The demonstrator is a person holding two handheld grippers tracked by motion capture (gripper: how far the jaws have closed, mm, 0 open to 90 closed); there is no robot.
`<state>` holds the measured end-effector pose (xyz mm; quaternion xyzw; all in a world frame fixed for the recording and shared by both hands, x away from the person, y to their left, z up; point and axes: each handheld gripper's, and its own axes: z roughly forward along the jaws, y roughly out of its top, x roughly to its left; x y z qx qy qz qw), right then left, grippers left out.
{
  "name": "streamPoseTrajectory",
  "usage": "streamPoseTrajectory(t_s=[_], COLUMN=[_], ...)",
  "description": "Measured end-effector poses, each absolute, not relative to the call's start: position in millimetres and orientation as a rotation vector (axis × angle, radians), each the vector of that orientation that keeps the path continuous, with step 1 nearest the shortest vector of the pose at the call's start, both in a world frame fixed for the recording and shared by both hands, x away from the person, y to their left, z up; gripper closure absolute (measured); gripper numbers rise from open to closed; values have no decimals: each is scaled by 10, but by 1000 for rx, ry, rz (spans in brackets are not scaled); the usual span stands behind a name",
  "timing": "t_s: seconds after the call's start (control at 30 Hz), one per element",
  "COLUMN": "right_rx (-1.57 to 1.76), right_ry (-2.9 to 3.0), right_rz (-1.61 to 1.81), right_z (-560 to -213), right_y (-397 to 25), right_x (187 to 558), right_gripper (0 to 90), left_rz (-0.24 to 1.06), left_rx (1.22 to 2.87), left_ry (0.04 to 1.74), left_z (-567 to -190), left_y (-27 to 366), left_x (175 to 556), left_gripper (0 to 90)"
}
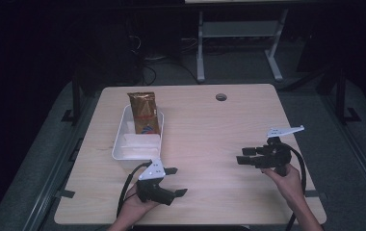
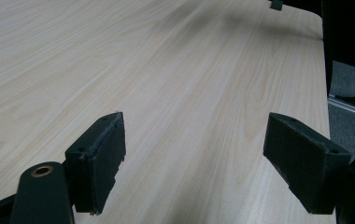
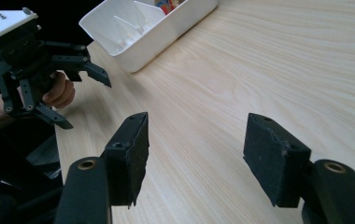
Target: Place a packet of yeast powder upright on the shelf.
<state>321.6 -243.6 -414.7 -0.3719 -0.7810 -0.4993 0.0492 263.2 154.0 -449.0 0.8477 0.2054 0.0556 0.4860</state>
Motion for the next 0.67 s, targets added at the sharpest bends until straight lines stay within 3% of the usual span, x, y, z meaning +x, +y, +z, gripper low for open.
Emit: streamPoseTrajectory(t_s=[0.33,0.47,0.67], right_rx=[-1162,-1149,-1129], right_ry=[-2375,-2368,-2391], right_rz=[-1556,-1526,-1467], right_z=[-4260,-4342,-4441], right_y=[-2514,-2520,-2480], right_x=[3063,3007,2938], right_gripper=[368,410,373], left_rz=[139,144,148], left_rx=[2062,2058,2056], left_ry=[499,502,502], left_z=[-4481,-4468,-4464], left_y=[1552,1559,1565], left_x=[2633,2630,2626], left_gripper=[202,202,202])
